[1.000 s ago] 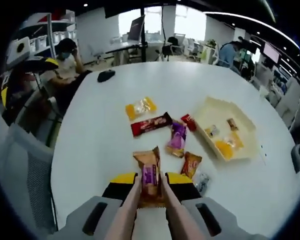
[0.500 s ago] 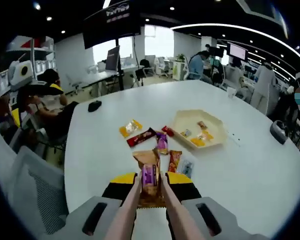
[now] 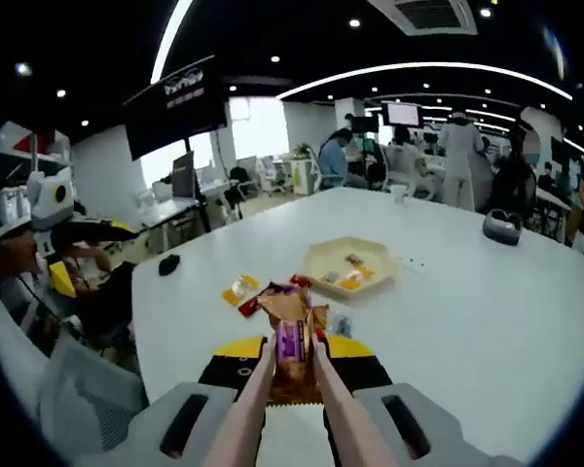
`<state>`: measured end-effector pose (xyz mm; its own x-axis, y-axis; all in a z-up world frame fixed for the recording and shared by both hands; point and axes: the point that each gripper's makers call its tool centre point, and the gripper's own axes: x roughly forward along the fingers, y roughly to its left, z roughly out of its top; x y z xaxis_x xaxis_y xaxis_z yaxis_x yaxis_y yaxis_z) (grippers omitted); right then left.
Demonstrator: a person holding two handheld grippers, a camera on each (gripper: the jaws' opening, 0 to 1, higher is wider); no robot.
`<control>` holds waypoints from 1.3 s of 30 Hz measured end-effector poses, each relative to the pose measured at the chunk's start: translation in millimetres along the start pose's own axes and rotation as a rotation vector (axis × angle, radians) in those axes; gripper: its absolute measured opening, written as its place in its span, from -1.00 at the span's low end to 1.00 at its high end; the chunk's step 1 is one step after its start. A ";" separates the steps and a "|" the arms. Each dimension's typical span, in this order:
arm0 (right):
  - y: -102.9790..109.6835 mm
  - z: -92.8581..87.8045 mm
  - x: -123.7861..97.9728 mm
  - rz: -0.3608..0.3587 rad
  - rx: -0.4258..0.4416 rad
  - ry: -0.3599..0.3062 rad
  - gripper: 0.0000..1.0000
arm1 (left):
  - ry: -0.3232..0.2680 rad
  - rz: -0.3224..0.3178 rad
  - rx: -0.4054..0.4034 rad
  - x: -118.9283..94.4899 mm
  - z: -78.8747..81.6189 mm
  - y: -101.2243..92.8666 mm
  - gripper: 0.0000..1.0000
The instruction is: Place the target food into the container with the food tongs after gripping and lifting it, then release it inside without dropping or visibly crushing the food.
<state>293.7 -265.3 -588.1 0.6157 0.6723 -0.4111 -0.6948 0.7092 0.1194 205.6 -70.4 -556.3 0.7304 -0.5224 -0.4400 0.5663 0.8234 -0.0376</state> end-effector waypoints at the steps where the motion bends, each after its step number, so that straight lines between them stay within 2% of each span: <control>1: -4.3 -0.5 -2.0 -0.001 0.005 -0.005 -0.59 | -0.001 -0.003 0.000 1.5 0.7 -1.6 0.91; 6: -0.4 -5.1 -19.3 -0.024 0.029 -0.029 -0.59 | -0.003 -0.065 -0.021 10.2 4.2 -16.9 0.91; 8: 1.8 -5.4 -25.6 -0.021 0.059 -0.055 -0.59 | 0.014 -0.084 -0.004 13.9 5.4 -20.9 0.90; 12: 2.0 -11.2 -32.8 -0.039 0.071 -0.065 -0.59 | 0.009 -0.095 0.011 13.9 10.3 -22.8 0.91; 17: 3.6 -13.3 -37.5 -0.042 0.087 -0.073 -0.59 | 0.005 -0.115 -0.003 17.0 8.5 -24.8 0.91; 22: 3.0 -7.8 -38.6 -0.052 0.125 -0.123 -0.59 | 0.030 -0.143 0.033 20.2 7.4 -24.4 0.90; 25: 2.5 -7.7 -35.0 -0.059 0.120 -0.129 -0.59 | 0.029 -0.139 0.042 15.6 7.9 -18.0 0.90; 33: 8.6 -5.2 -23.0 -0.096 0.140 -0.119 -0.59 | 0.071 -0.164 0.044 7.2 -11.6 3.4 0.89; 34: 11.1 -1.0 -21.5 -0.113 0.155 -0.129 -0.58 | 0.064 -0.161 0.033 4.7 -9.7 14.7 0.90; 39: 15.6 7.8 -14.5 -0.149 0.153 -0.125 -0.58 | 0.034 -0.172 0.012 8.0 -3.4 31.0 0.91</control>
<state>276.8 -262.4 -573.3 0.7549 0.5725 -0.3200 -0.5348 0.8197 0.2051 227.6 -48.4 -564.0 0.6093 -0.6473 -0.4579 0.6864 0.7197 -0.1039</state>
